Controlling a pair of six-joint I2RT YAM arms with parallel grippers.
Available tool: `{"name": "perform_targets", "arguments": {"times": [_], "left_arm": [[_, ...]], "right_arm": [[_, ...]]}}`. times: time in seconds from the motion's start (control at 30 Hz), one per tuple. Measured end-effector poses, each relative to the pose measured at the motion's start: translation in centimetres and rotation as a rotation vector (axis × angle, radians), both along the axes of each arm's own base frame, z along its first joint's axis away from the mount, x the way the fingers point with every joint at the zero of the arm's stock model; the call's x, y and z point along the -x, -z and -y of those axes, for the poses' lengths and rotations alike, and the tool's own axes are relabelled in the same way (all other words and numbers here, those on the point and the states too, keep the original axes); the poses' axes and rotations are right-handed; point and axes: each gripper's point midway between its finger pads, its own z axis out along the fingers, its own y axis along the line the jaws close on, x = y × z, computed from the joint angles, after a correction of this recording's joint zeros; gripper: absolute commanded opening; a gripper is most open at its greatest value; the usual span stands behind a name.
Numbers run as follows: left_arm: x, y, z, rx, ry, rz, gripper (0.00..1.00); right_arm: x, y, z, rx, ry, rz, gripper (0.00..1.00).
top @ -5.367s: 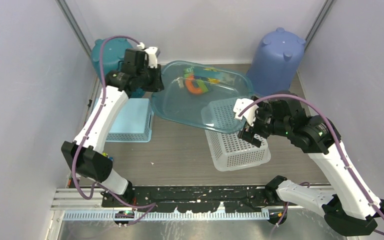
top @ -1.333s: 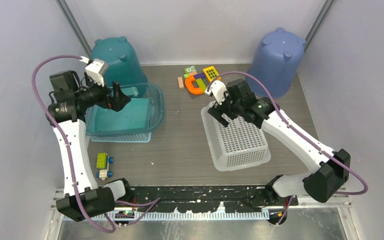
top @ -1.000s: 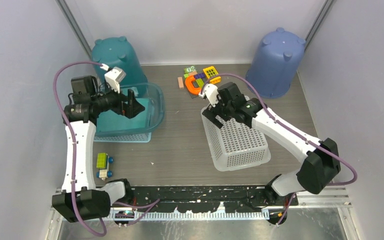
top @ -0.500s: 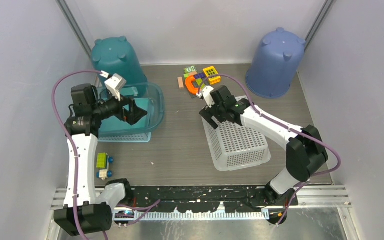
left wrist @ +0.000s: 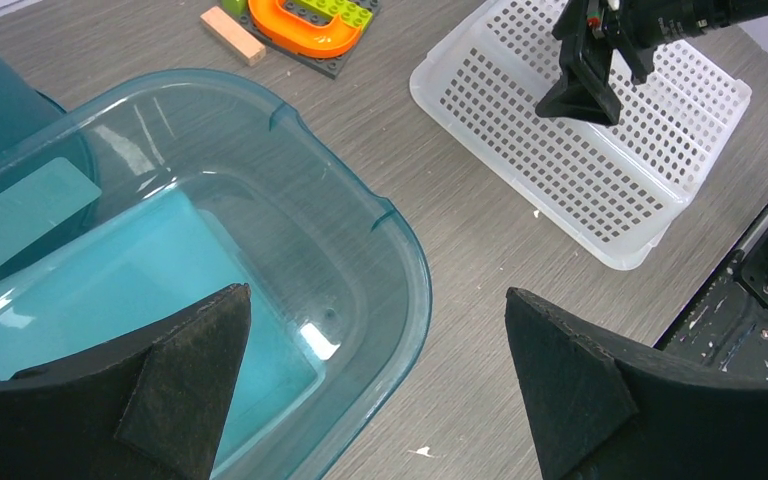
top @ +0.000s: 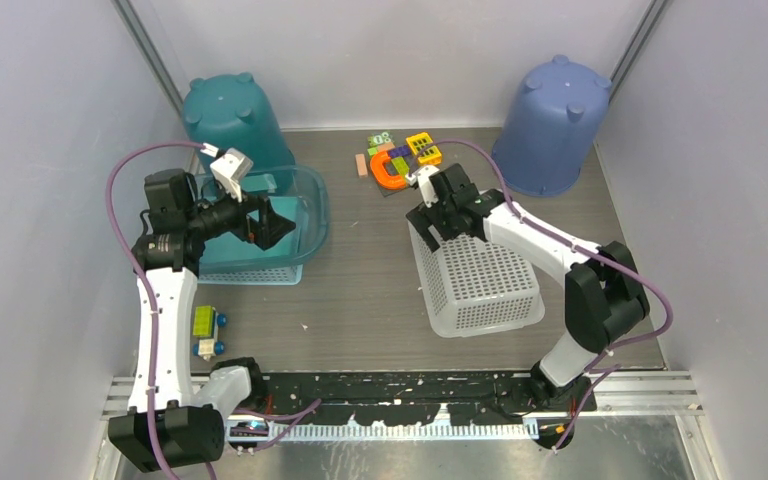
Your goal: Turn the large container upside down
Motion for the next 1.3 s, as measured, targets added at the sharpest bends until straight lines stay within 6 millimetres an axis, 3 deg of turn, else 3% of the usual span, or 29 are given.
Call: {"name": "perform_targets", "arguments": {"times": [0.37,0.73,1.3], "left_arm": [[-0.2,-0.2,0.0,-0.002,0.000,0.012,1.00],[-0.2,-0.1,0.0,0.001,-0.001,0.011,1.00],[-0.2,-0.2,0.0,0.008,-0.005,0.007,1.00]], "right_arm": [[-0.4,0.1,2.2,-0.001,0.063,-0.015,0.85],[0.6,0.1,6.9,0.024,0.156,-0.045,0.84],[2.8,0.4,10.1,0.101,0.136,-0.075,0.85]]}}
